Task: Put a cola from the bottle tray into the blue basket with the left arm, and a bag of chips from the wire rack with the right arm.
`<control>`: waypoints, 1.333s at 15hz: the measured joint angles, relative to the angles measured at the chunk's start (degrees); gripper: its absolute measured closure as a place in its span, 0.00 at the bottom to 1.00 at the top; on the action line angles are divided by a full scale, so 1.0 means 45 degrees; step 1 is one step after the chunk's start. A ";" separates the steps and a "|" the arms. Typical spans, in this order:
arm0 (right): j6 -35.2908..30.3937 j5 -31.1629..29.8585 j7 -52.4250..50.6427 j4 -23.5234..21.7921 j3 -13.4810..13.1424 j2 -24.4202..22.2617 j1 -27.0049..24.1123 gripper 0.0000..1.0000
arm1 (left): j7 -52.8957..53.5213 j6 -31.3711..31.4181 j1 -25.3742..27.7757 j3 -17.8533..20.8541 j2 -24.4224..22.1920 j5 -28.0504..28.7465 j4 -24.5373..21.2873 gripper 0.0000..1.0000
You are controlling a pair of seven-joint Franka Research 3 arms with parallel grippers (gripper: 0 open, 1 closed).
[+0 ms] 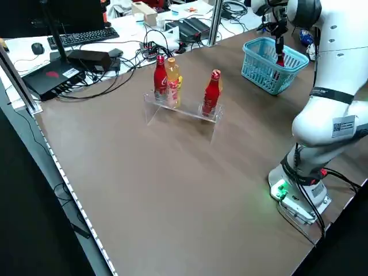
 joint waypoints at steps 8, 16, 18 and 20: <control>0.0575 -0.0045 0.0012 -0.1379 -0.0161 -0.1173 -0.0283 0.00 | 0.0000 0.0310 -0.0175 -0.0002 0.0242 0.0693 0.0037 0.63; 0.1311 -0.0046 0.0320 -0.2089 -0.0132 -0.1542 -0.0282 0.00 | -0.0009 0.0276 0.0397 0.0033 -0.0542 0.0781 0.0532 0.02; 0.1310 -0.0046 0.0320 -0.2090 -0.0127 -0.1544 -0.0282 0.00 | 0.0049 0.0161 0.0844 0.0016 -0.0981 0.0781 0.0540 0.00; 0.1310 -0.0046 0.0320 -0.2092 -0.0118 -0.1544 -0.0282 0.00 | 0.0104 0.0085 0.1069 -0.0005 -0.1143 0.0781 0.0539 0.01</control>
